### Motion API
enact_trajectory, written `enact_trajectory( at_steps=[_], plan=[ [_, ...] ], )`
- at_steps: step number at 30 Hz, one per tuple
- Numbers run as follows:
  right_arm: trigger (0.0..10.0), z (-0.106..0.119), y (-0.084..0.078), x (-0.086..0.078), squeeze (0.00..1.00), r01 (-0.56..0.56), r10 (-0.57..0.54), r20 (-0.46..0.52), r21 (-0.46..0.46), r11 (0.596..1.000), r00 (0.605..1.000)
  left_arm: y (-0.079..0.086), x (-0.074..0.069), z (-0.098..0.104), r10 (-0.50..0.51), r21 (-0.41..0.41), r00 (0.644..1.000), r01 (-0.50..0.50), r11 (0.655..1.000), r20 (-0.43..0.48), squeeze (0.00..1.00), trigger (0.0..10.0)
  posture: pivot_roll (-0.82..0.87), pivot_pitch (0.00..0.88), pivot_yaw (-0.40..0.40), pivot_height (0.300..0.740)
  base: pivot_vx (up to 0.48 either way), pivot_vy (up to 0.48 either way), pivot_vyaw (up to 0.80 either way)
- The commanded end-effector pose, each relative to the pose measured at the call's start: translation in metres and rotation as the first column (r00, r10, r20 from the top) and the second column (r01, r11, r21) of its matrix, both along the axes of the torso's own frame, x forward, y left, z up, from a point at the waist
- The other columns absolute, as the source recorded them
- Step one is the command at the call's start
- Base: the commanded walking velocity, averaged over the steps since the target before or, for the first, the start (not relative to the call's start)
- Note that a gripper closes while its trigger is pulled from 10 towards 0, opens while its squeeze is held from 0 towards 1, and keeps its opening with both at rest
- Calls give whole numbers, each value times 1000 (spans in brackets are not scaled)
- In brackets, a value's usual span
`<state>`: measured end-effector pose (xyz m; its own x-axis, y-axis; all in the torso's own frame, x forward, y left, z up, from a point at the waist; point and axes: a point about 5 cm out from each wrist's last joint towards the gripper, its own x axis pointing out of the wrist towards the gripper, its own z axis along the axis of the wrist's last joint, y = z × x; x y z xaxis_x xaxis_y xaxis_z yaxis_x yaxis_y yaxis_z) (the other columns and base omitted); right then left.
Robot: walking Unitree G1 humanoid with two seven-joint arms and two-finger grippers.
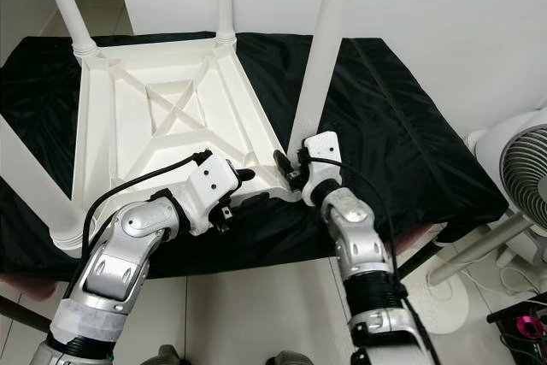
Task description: Building children table
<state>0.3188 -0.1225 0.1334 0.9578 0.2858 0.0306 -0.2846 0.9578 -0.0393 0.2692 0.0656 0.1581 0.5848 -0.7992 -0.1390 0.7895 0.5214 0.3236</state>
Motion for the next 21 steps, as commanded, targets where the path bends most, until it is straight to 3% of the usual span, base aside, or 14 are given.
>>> enact_trajectory(
  at_steps=[1,7,13,14,15,21],
  plan=[
    [10000,-8,-1,-3,0,65,-65,-39,-18,998,997,5,5,-1,133,-12,991,-132,991,31,0,10000,-73,0,-18,740,0,0,0],
    [10000,-9,15,-12,0,174,-171,-55,49,984,984,6,4,-2,137,-11,990,-137,990,24,0,10000,-72,0,-19,740,0,0,0],
    [10000,-2,31,-17,0,159,-157,-37,80,984,987,5,4,-3,135,-9,990,-135,991,25,0,10000,-72,0,-20,740,0,0,0],
    [10000,0,32,-18,600,148,-146,-28,91,985,989,5,4,-3,135,-8,991,-135,991,25,0,10000,-73,0,-18,740,0,0,0],
    [10000,2,28,-18,1000,149,-148,-18,104,983,989,5,4,-3,133,-6,991,-133,991,27,0,10000,-73,0,-17,740,0,0,0],
    [10000,6,13,-15,1000,141,-141,-12,118,983,990,5,4,-3,130,-1,991,-130,991,29,0,10000,-73,0,-15,740,0,0,0]
  ],
)
